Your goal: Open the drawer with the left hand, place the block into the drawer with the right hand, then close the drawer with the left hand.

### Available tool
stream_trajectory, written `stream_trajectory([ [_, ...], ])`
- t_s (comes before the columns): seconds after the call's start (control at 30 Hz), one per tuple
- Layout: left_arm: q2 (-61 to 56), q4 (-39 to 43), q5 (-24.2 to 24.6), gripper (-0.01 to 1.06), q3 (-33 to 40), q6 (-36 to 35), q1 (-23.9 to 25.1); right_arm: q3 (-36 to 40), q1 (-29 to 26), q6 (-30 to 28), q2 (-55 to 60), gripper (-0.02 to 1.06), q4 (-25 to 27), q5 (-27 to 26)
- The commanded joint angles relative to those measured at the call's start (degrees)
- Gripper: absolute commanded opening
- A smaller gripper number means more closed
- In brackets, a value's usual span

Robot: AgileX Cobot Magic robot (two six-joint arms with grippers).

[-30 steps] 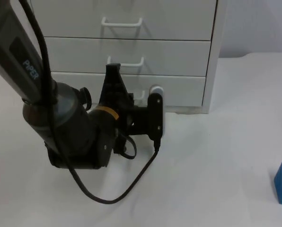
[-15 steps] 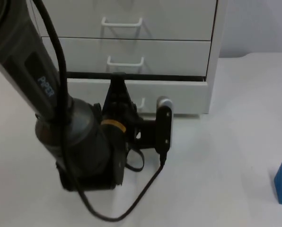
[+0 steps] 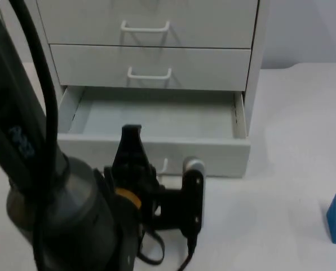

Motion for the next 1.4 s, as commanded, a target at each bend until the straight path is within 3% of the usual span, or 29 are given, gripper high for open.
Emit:
stream_trajectory([
  [0.0,-1.0,-4.7,0.3,0.00,1.3,-1.7,-2.2,-0.6,-0.1,0.0,-0.3,1.05,0.0,-0.6],
  [0.4,-1.8,-9.8,-1.7,0.00,5.0,-3.2,-8.4,-0.6,-0.1,0.0,-0.3,1.05,0.0,-0.6],
  [0.6,-2.1,-9.6,-7.1,0.00,5.1,-3.4,-8.4,-0.6,-0.1,0.0,-0.3,1.05,0.0,-0.6],
  [1.23,-2.4,-11.0,-3.3,0.00,5.1,-5.5,-8.4,-0.6,-0.1,0.0,-0.3,1.05,0.0,-0.6],
  [1.37,-2.3,-11.2,-2.4,0.04,5.1,-5.5,-8.4,-0.6,-0.1,0.0,-0.3,1.05,0.0,-0.6],
])
